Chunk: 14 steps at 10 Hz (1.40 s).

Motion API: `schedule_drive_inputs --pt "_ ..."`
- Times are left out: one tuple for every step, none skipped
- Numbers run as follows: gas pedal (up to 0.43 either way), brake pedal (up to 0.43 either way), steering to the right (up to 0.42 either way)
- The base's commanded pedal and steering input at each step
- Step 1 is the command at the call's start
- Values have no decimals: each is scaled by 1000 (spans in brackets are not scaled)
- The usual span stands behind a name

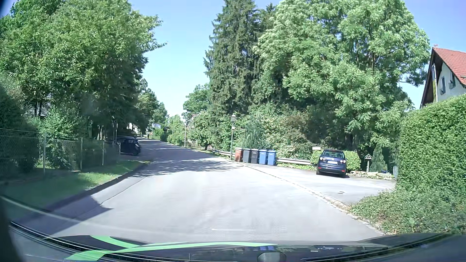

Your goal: Follow the waypoints while adhering to traffic rules and regulations

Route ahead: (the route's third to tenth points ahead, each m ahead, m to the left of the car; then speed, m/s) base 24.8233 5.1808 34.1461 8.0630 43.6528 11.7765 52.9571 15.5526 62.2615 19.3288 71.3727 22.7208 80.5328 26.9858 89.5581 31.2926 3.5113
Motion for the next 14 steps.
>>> schedule_drive_inputs --pt "177 0 -58" --pt "228 0 -60" --pt "240 0 -61" --pt "240 0 -61" --pt "240 0 -62" --pt "240 0 -61" --pt "240 0 -61" --pt "240 0 -61" --pt "240 0 -62" --pt "248 0 -62" --pt "248 0 -62" --pt "248 0 -61" --pt "248 0 -61" --pt "248 0 -62"
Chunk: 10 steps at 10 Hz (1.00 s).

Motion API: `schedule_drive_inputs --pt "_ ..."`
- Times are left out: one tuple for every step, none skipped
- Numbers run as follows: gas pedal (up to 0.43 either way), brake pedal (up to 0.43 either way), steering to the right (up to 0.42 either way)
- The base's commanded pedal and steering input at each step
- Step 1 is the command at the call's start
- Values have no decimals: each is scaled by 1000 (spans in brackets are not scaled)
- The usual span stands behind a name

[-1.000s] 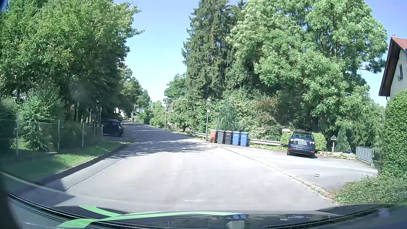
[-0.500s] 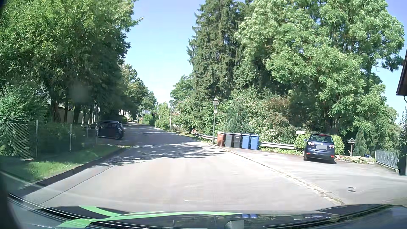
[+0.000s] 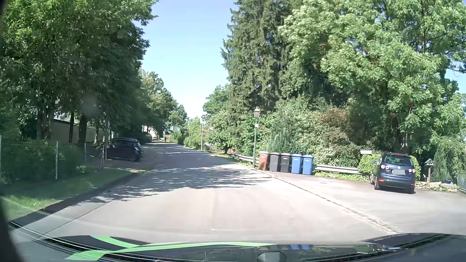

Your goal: Follow the waypoints while adhering to traffic rules and regulations

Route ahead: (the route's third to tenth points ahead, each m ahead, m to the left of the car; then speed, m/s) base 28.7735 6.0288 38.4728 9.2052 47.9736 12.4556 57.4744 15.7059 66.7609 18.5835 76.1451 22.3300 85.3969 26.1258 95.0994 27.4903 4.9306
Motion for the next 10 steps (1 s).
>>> schedule_drive_inputs --pt "248 0 -61" --pt "248 0 -61" --pt "248 0 -61" --pt "248 0 -61" --pt "248 0 -61" --pt "248 0 -61" --pt "248 0 -61" --pt "248 0 -61" --pt "248 0 -60" --pt "248 0 -59"
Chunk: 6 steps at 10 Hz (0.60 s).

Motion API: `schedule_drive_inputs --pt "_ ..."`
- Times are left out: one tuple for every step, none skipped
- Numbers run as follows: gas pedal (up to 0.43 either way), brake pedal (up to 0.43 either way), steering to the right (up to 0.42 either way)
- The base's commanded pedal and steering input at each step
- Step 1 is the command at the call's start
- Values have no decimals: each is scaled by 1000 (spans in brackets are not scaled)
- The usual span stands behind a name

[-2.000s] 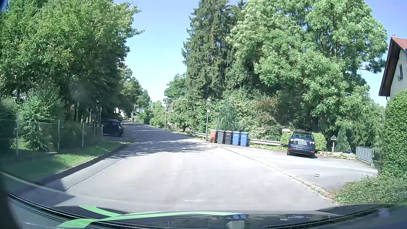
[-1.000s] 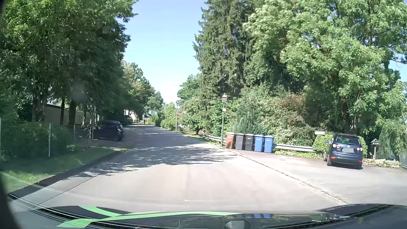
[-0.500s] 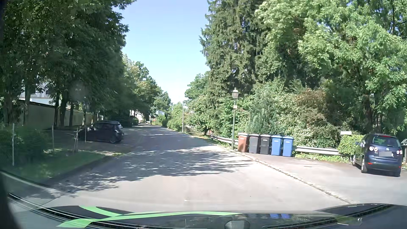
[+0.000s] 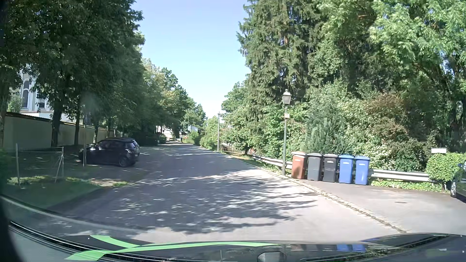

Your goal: Follow the waypoints while adhering to traffic rules and regulations

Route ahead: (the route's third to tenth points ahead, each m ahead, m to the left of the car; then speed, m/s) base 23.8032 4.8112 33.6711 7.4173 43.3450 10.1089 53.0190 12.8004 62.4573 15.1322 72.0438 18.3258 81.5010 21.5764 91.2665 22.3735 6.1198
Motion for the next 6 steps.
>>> schedule_drive_inputs --pt "248 0 -54" --pt "248 0 -51" --pt "248 0 -50" --pt "248 0 -50" --pt "248 0 -47" --pt "248 0 -48"
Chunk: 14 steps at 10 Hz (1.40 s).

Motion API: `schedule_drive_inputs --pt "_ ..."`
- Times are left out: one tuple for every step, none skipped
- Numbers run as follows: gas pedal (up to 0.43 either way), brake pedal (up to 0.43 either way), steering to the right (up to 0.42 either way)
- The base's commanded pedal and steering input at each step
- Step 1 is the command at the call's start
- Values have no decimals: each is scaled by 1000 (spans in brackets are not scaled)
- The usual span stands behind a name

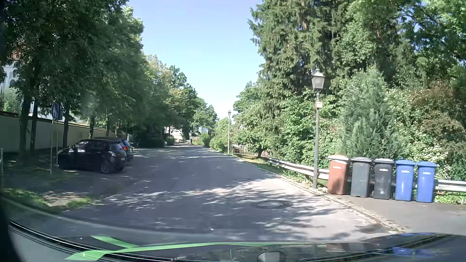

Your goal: Follow the waypoints while adhering to traffic rules and regulations

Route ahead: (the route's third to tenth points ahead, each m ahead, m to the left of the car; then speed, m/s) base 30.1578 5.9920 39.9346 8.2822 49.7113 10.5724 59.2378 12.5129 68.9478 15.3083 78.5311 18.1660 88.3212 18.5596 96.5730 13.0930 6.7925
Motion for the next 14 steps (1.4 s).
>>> schedule_drive_inputs --pt "248 0 -49" --pt "248 0 -52" --pt "248 0 -53" --pt "248 0 -53" --pt "248 0 -53" --pt "248 0 -52" --pt "240 0 -51" --pt "240 0 -51" --pt "240 0 -49" --pt "240 0 -44" --pt "240 0 -42" --pt "240 0 -40" --pt "220 0 -39" --pt "209 0 -39"
